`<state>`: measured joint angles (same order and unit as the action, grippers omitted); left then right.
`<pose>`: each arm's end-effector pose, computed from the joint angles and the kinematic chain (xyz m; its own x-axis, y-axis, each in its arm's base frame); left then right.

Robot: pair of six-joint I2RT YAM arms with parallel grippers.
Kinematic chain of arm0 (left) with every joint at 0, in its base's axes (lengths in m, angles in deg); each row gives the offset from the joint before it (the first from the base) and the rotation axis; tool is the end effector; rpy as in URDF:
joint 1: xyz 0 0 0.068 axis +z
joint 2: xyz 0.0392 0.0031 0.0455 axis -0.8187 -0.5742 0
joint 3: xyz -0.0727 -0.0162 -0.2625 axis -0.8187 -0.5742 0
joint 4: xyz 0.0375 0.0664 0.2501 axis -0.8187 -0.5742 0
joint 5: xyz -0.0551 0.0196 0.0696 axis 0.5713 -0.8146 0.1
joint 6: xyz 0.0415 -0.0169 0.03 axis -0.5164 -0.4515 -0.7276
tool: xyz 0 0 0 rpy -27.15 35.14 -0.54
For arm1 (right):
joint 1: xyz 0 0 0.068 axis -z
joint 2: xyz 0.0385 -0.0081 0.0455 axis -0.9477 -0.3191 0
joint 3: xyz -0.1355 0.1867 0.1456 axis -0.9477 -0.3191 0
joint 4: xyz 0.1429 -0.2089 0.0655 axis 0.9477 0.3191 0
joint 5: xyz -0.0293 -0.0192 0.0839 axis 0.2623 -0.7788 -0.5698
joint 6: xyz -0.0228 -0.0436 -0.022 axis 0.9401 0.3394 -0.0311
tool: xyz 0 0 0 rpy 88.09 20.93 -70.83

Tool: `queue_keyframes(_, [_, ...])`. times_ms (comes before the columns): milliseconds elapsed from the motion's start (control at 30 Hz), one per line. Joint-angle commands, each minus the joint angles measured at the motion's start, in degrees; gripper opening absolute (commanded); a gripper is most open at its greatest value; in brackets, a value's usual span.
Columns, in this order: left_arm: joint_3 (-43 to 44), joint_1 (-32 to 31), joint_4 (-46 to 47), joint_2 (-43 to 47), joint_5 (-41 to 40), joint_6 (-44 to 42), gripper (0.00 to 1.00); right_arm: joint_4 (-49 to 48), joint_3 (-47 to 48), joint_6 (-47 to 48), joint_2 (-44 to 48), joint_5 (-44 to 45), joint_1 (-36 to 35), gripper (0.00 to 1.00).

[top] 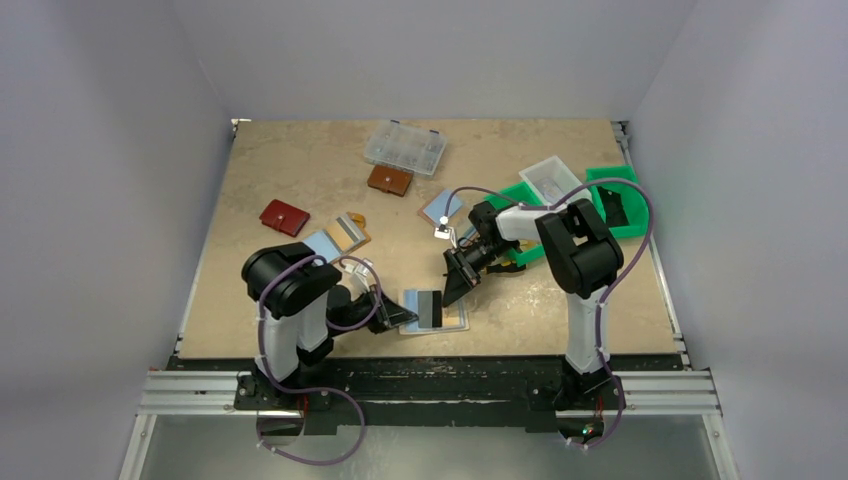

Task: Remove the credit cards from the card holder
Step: Remove the credit card from the card holder.

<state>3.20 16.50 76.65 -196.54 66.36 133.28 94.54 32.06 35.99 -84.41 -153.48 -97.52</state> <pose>0.1446 -0.1329 0.0680 -0.9029 -0.3688 -0.2207 0.0652 0.3901 -0.9185 0.2924 0.1794 0.1053 -0.7713 -0.5516 -0.3174 -0.4853 0.1872 0.8541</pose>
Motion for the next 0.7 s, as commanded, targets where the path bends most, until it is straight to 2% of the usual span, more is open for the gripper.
queue_keyframes(0, [-5.17, -0.57, 13.26, -0.34, -0.74, -6.11, 0.00, 1.77, 1.62, 4.16, 2.56, 2.24, -0.33, 0.39])
queue_keyframes(267, [-7.25, -0.74, 13.14, 7.82, -1.51, -12.23, 0.00, 0.91, 1.29, 4.52, 9.28, 4.30, -0.16, 0.52])
queue_keyframes(667, [-6.63, -6.25, 13.20, 11.19, -4.79, -18.74, 0.00, 1.49, 1.60, 4.83, 9.08, 4.12, -0.06, 0.55])
